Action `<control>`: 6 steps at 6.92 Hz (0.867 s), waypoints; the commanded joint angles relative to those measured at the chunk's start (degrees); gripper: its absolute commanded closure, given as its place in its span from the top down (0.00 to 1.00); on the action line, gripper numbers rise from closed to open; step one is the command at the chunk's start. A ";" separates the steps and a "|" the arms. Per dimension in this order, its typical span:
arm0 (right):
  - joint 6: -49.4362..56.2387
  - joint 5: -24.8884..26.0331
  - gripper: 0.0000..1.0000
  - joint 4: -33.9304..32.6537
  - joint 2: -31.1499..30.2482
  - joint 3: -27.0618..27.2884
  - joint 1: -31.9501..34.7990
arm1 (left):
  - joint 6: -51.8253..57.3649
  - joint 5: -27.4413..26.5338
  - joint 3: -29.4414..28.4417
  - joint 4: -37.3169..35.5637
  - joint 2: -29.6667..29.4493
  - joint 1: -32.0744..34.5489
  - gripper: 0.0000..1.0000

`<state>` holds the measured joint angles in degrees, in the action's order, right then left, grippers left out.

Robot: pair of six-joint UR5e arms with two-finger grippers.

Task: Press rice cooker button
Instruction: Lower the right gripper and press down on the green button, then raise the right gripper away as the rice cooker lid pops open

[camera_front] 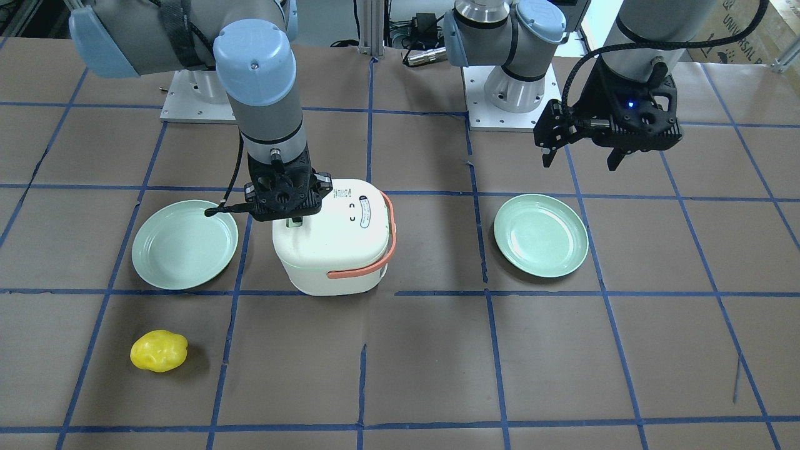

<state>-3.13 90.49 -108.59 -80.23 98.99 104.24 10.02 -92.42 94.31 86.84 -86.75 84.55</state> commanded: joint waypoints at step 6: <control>0.58 -0.22 0.08 12.67 -1.07 -10.64 -0.97 | 0.00 0.04 0.00 0.00 0.00 0.00 1.00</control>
<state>-2.63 90.50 -100.32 -81.27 91.68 103.82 10.02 -92.37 94.31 86.83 -86.75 84.55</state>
